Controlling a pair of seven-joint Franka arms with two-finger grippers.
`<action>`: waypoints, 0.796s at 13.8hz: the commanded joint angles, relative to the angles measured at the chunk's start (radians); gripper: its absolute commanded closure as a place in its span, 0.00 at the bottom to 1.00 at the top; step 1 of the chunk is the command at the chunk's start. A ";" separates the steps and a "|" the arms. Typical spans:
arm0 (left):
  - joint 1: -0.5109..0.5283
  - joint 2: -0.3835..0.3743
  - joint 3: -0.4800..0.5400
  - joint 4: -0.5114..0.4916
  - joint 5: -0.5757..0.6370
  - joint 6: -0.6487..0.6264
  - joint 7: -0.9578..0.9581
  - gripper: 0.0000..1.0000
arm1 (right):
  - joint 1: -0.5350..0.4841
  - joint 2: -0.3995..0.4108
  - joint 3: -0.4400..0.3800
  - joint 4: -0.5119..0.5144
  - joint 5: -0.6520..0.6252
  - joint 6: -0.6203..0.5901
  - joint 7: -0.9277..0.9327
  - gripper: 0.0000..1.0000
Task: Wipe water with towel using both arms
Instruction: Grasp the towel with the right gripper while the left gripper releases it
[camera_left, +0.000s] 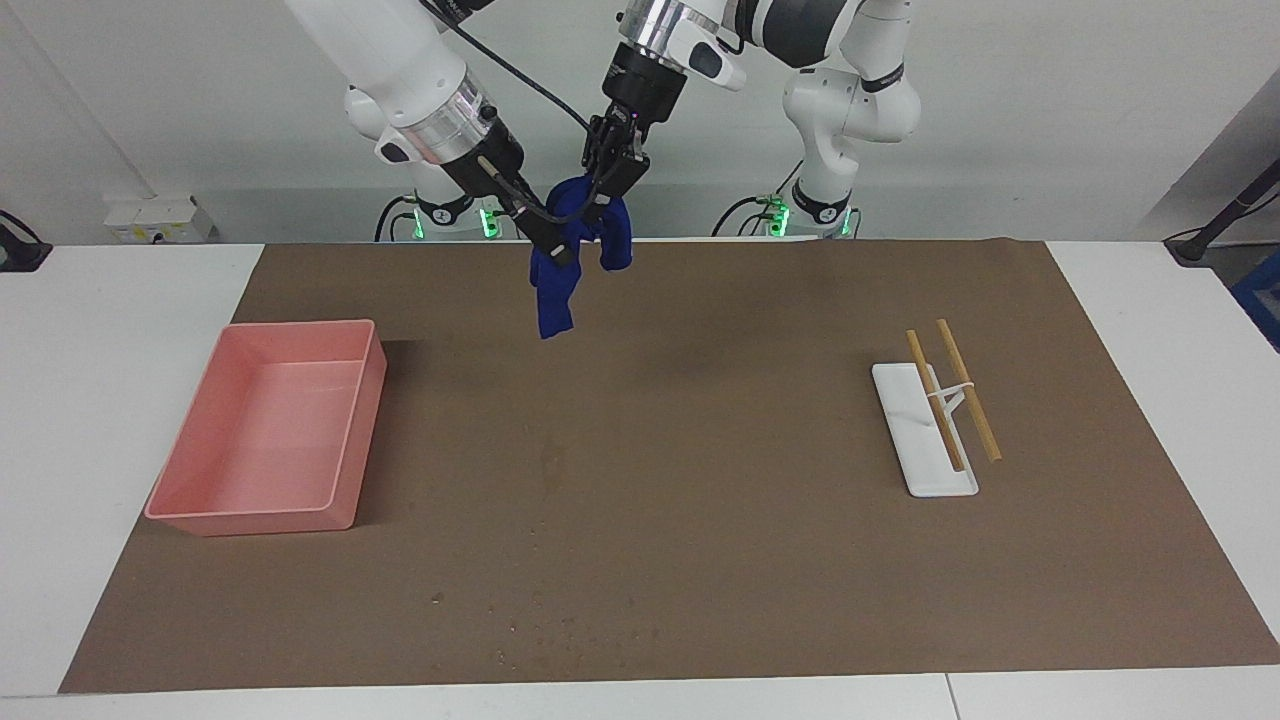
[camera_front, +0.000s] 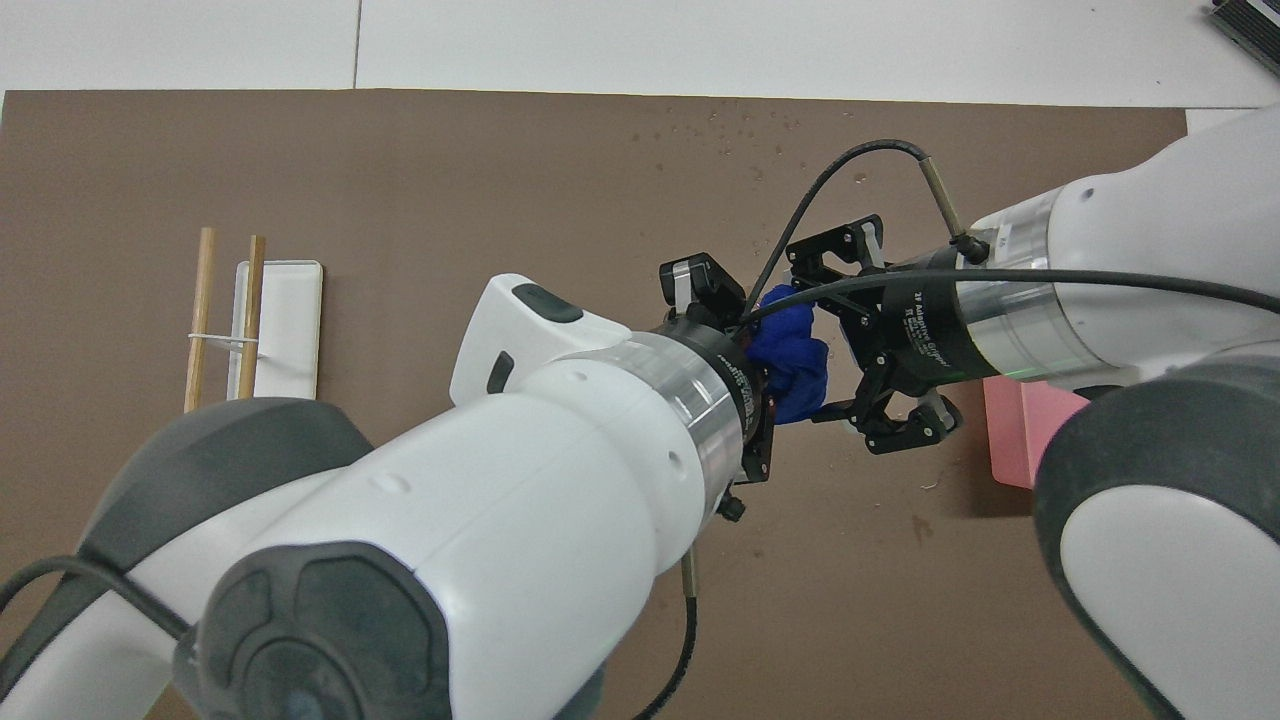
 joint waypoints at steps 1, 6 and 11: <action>0.003 0.006 -0.002 0.017 0.019 0.010 -0.026 1.00 | 0.004 0.000 0.010 0.004 0.019 0.009 0.031 0.48; 0.003 0.006 -0.001 0.017 0.025 0.010 -0.031 1.00 | 0.010 0.002 0.010 0.005 0.014 0.009 0.027 1.00; 0.052 -0.001 -0.002 0.007 0.032 -0.008 -0.014 0.00 | 0.010 0.002 0.009 0.005 -0.009 0.012 0.027 1.00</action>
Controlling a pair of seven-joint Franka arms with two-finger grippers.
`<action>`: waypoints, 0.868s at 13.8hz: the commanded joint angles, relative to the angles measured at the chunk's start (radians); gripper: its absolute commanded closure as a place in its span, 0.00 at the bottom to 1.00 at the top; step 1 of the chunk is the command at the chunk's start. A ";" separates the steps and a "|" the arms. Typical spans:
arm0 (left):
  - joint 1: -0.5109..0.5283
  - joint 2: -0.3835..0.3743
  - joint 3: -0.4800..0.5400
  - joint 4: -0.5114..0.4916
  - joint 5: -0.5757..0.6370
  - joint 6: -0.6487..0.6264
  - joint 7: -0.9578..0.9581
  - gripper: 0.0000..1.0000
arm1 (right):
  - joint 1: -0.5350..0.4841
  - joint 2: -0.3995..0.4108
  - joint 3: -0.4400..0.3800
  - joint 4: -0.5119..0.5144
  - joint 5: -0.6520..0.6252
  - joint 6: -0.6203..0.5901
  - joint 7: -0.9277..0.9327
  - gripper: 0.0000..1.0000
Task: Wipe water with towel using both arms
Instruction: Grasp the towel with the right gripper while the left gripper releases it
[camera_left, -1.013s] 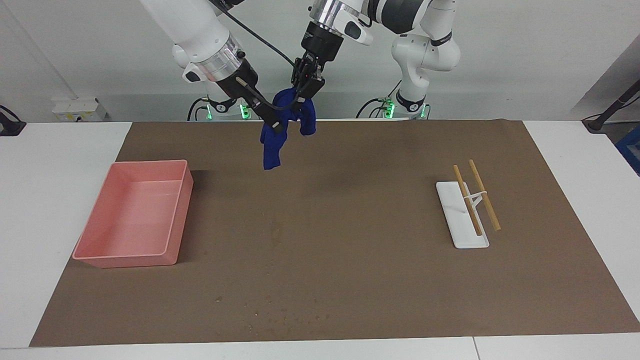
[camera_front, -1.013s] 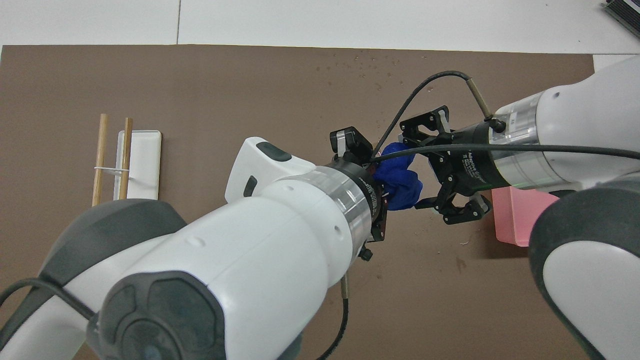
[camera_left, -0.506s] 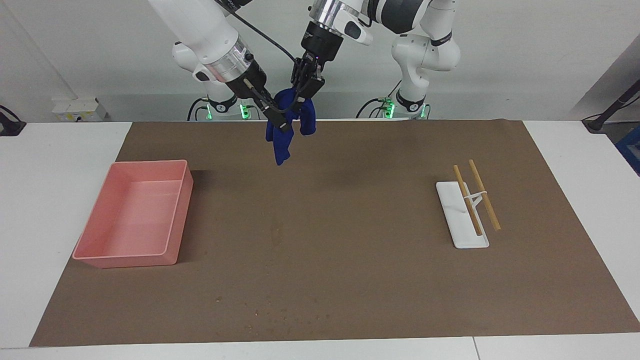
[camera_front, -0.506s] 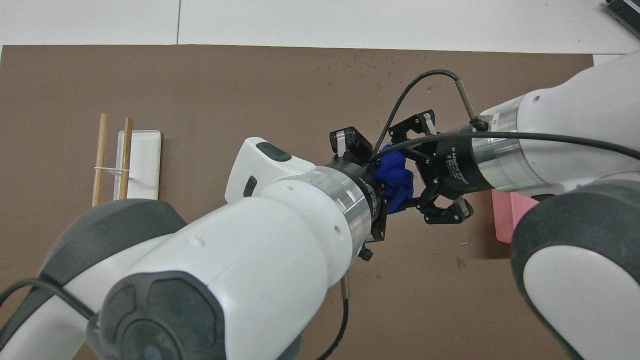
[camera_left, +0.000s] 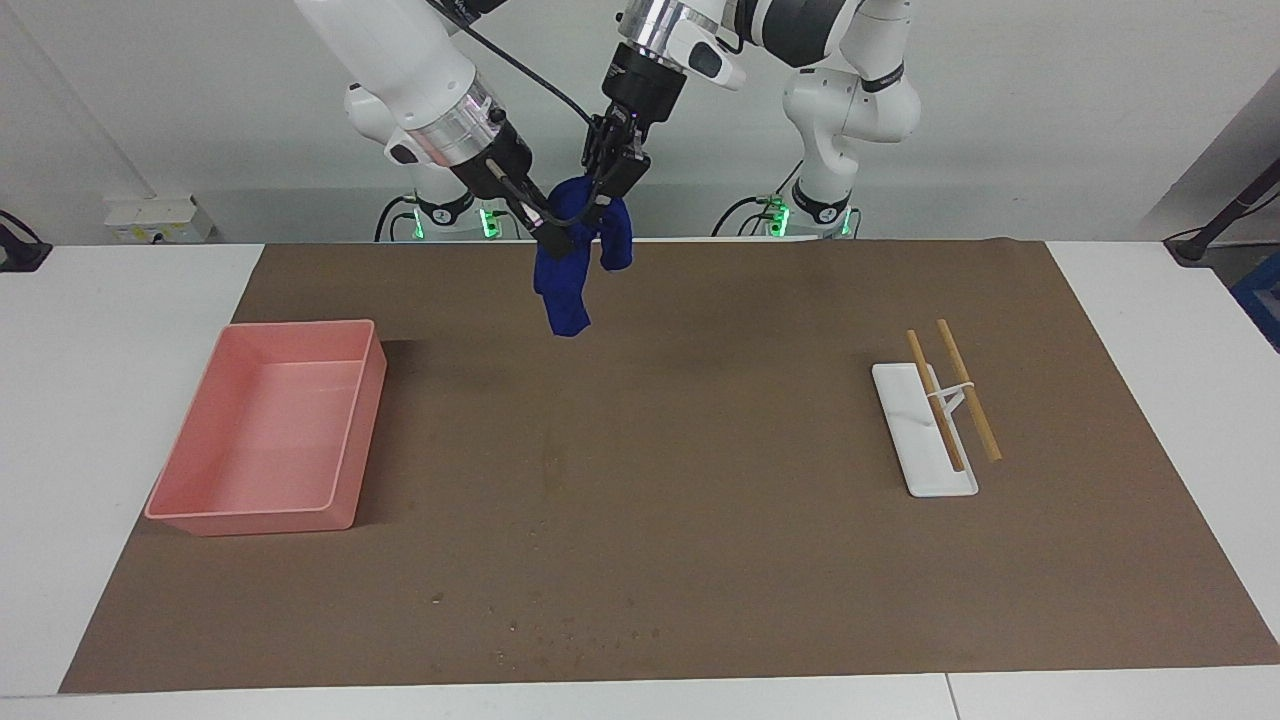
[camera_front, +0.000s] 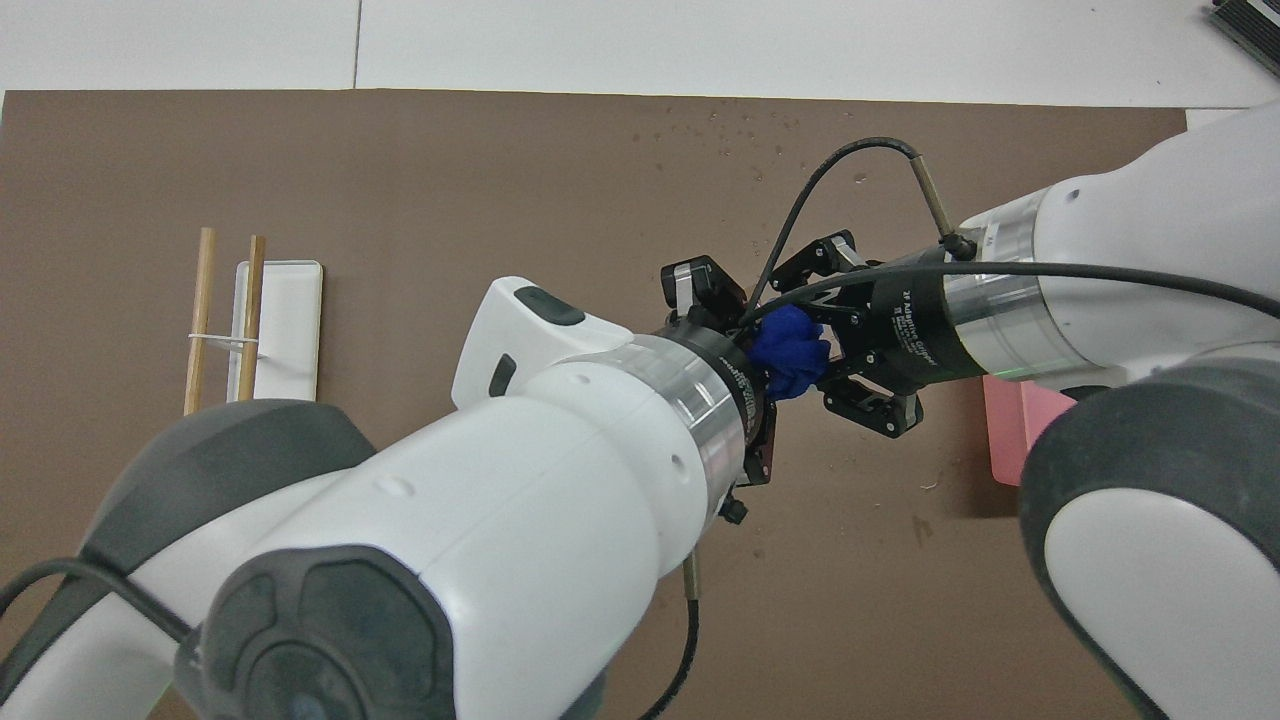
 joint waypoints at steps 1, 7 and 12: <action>0.055 -0.001 -0.002 0.007 0.026 -0.008 0.001 0.00 | 0.006 -0.001 0.006 0.005 -0.034 -0.004 0.014 1.00; 0.234 -0.013 -0.001 -0.004 0.021 -0.155 0.255 0.00 | -0.003 0.020 0.006 -0.053 -0.090 0.157 -0.074 1.00; 0.386 -0.042 -0.001 -0.038 0.016 -0.312 0.602 0.00 | -0.038 0.173 0.003 0.002 -0.190 0.326 -0.266 1.00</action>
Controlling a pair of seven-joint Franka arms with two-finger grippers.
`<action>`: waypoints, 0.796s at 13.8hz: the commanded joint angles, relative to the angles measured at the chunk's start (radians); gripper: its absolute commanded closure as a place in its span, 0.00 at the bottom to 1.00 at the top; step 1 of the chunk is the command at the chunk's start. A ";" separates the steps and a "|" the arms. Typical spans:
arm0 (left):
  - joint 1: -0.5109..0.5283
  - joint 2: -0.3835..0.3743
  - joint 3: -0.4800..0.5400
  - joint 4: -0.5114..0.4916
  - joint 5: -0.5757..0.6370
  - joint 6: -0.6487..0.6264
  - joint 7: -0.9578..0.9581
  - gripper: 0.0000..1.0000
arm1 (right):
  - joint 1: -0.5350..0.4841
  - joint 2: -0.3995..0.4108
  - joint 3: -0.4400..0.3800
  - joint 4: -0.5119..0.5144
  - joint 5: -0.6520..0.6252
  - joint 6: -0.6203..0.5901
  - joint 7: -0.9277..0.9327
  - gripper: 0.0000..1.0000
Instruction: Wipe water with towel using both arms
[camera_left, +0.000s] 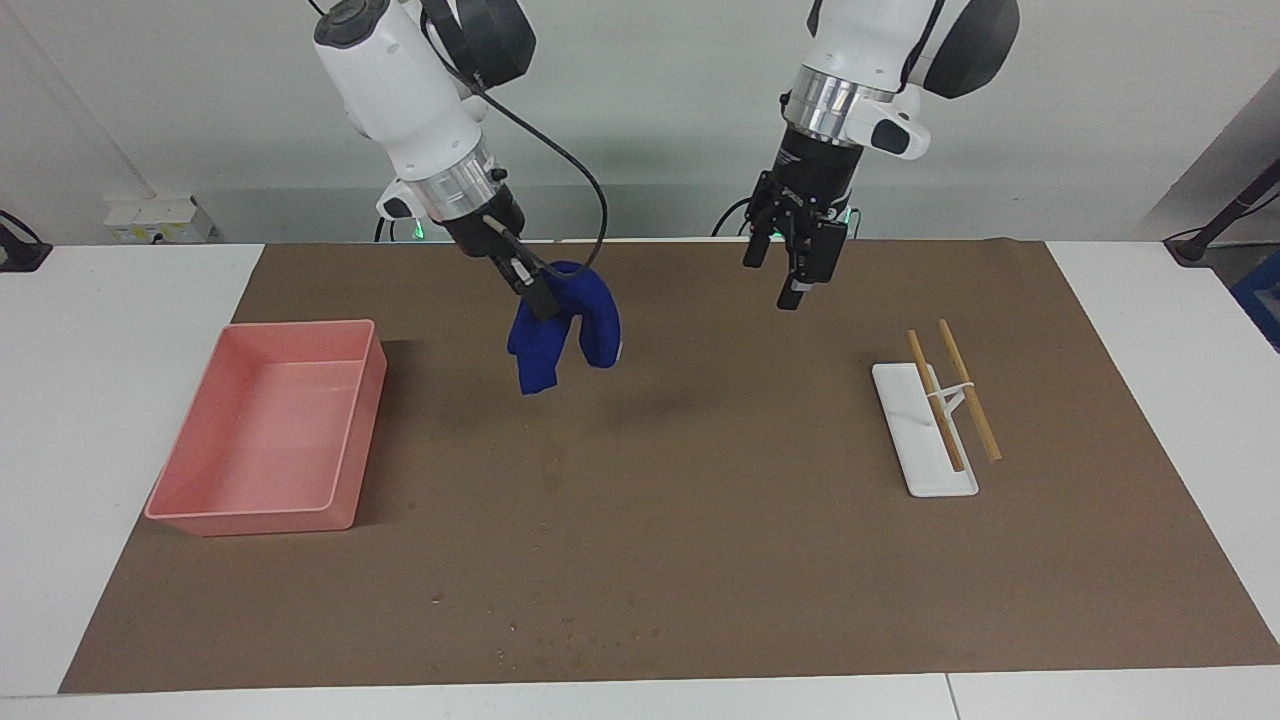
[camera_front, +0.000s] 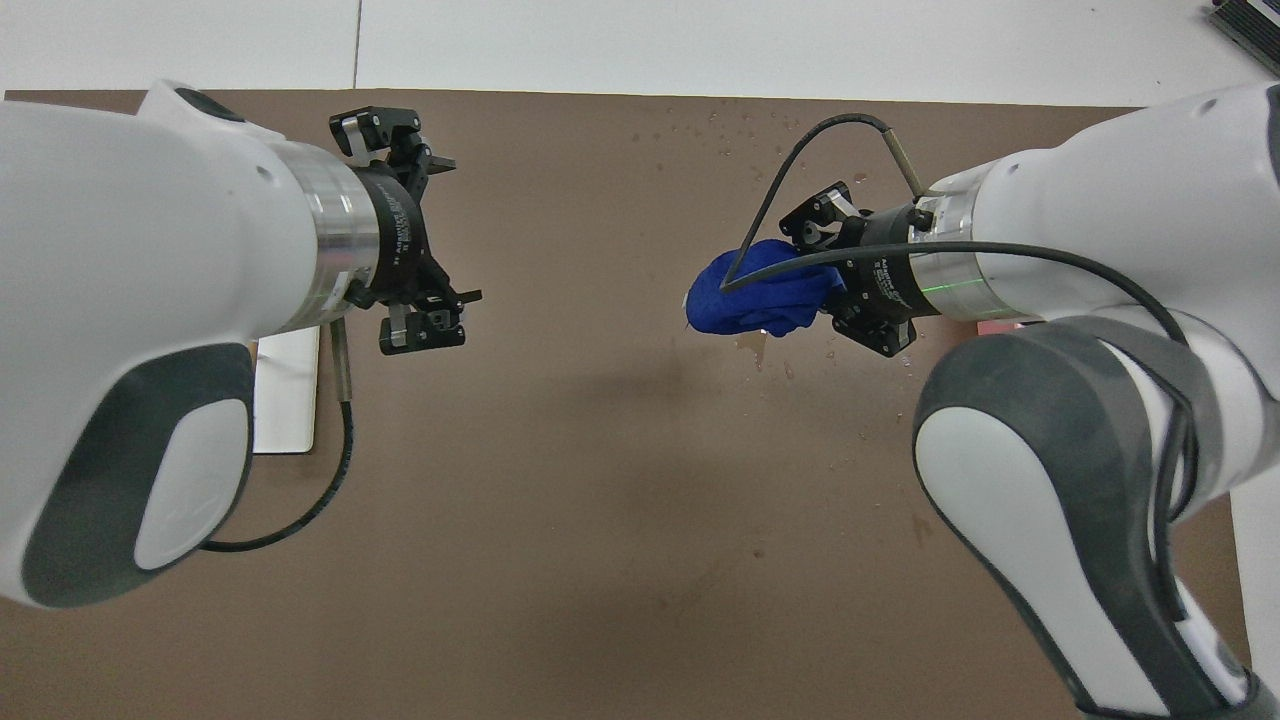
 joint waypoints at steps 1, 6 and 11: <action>0.083 -0.053 -0.009 -0.056 0.006 -0.095 0.217 0.00 | -0.032 0.147 0.005 0.097 -0.031 0.106 -0.074 1.00; 0.195 -0.108 -0.009 -0.149 0.006 -0.140 0.609 0.00 | -0.064 0.453 0.002 0.337 -0.120 0.363 -0.355 1.00; 0.310 -0.128 -0.001 -0.155 0.005 -0.258 1.215 0.00 | -0.076 0.789 -0.001 0.671 -0.135 0.537 -0.630 1.00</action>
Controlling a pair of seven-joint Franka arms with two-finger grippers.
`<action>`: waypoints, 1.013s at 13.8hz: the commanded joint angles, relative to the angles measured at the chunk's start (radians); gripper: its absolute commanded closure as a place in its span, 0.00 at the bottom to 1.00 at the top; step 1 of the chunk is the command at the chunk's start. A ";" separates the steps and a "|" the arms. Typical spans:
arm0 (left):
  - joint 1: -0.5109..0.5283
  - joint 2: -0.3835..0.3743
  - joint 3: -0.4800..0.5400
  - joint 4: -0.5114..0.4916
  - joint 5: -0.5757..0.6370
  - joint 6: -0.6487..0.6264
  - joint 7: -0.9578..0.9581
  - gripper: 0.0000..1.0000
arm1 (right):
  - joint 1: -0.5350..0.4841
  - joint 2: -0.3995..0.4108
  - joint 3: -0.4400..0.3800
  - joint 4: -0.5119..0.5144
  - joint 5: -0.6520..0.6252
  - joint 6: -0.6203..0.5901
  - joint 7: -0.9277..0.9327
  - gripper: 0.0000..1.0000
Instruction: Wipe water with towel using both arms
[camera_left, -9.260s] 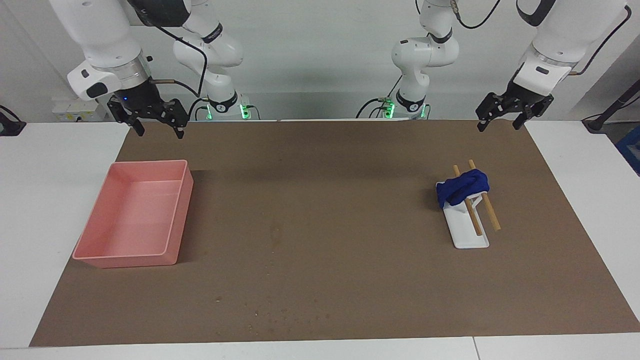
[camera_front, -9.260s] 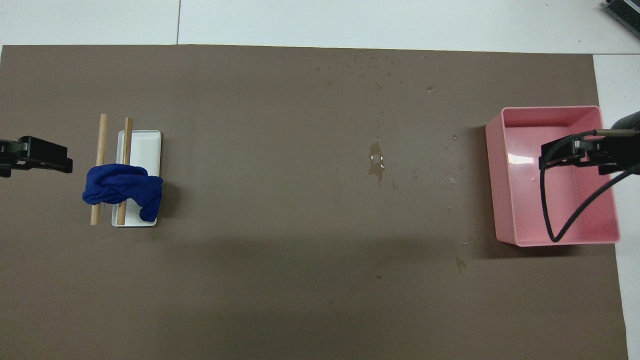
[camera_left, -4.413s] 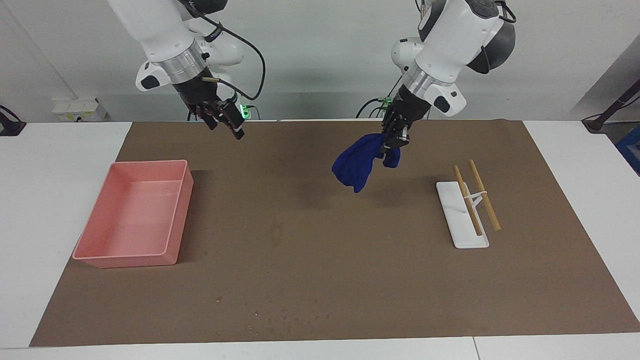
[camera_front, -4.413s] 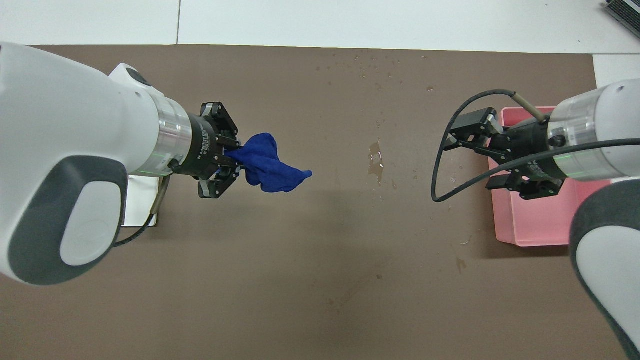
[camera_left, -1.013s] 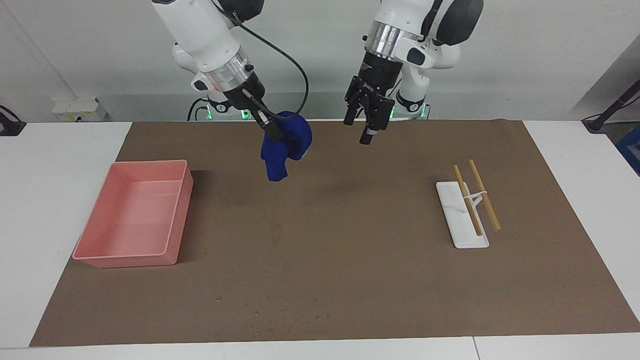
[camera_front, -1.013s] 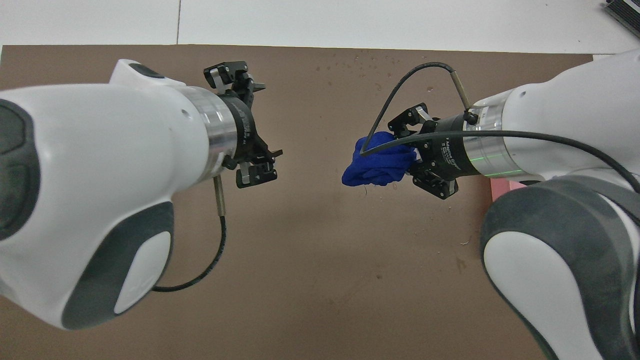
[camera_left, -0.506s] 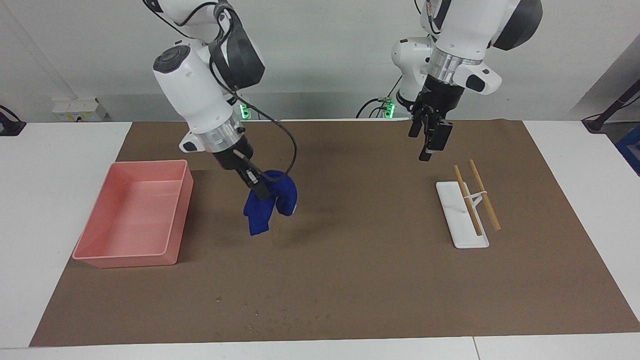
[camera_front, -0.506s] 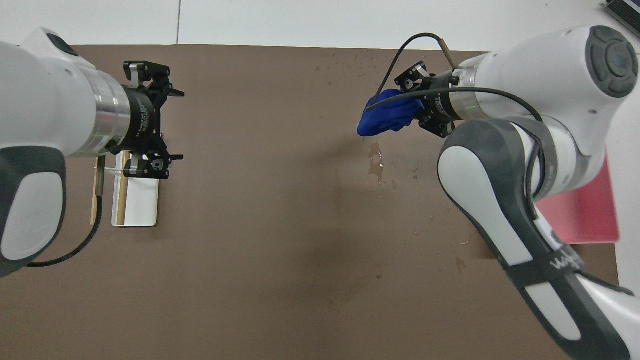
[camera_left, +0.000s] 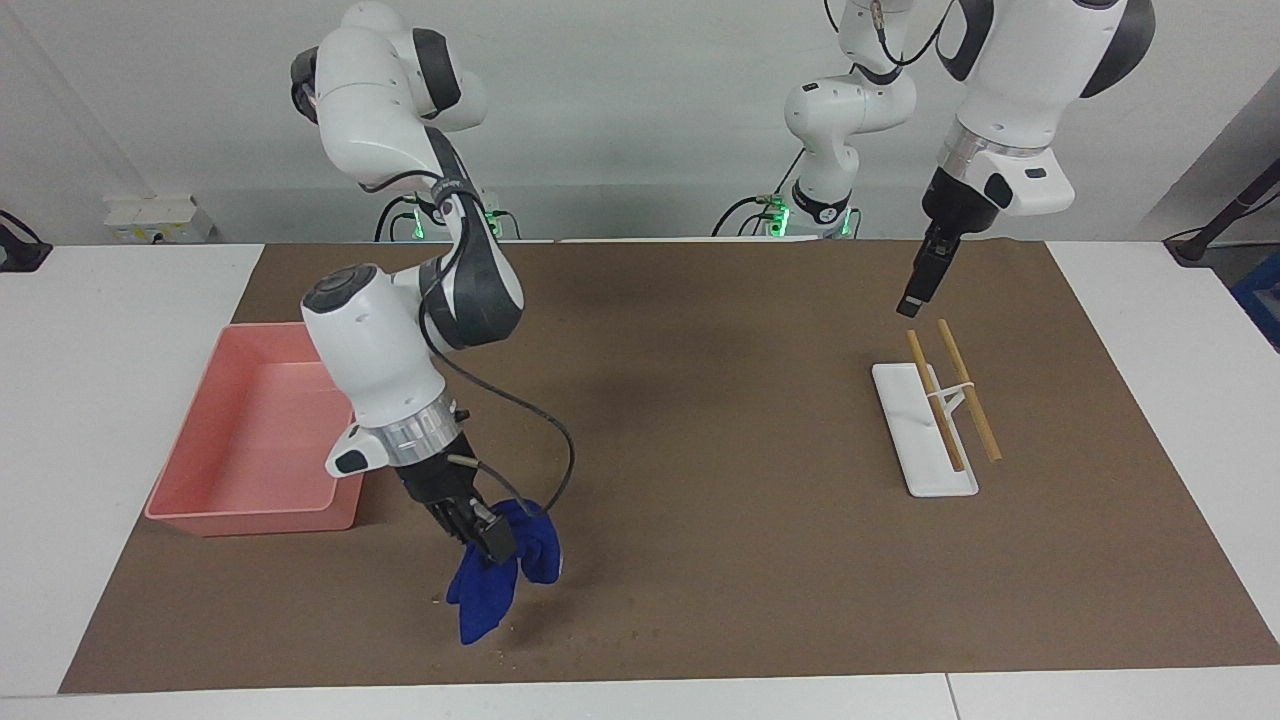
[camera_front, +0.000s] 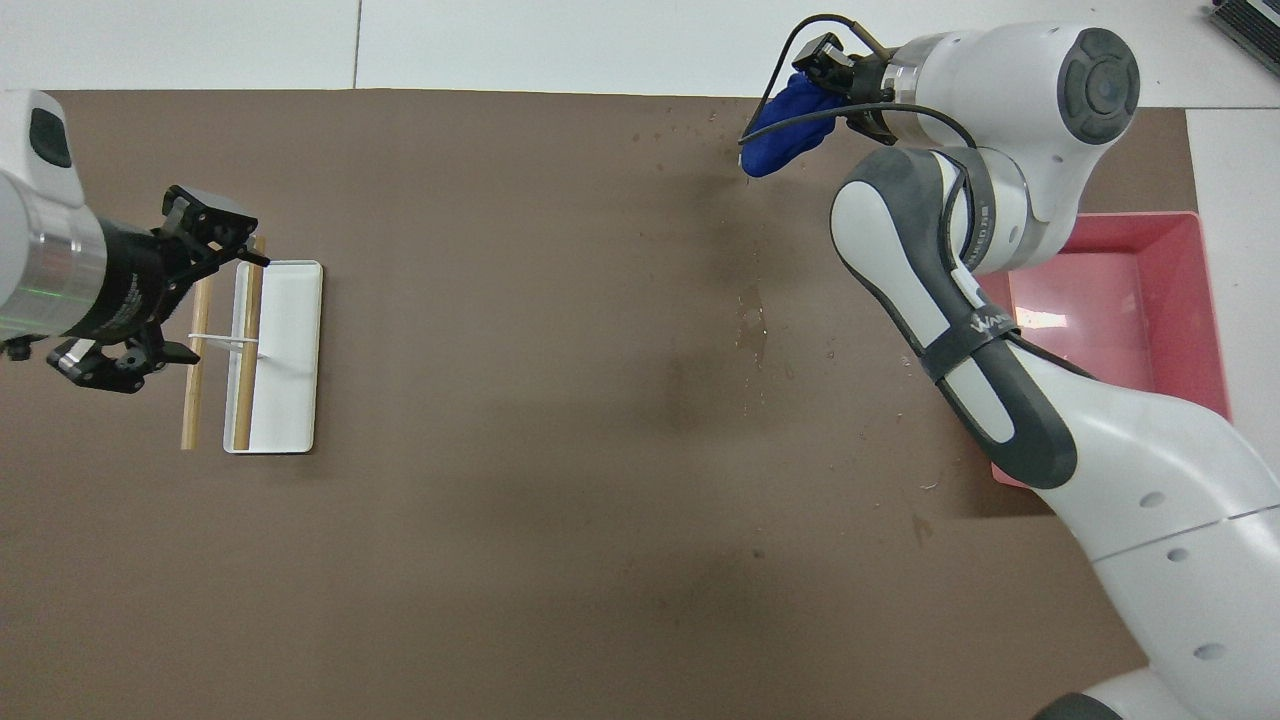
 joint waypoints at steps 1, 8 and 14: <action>0.043 -0.038 -0.002 -0.031 0.006 -0.037 0.233 0.00 | -0.001 0.197 0.009 0.213 -0.030 0.085 -0.126 1.00; -0.126 -0.035 0.260 -0.016 0.109 -0.081 0.719 0.00 | 0.009 0.107 0.024 -0.090 -0.008 0.176 -0.348 1.00; -0.137 -0.028 0.264 0.010 0.112 -0.110 0.867 0.00 | 0.001 -0.011 0.033 -0.345 -0.002 0.159 -0.386 1.00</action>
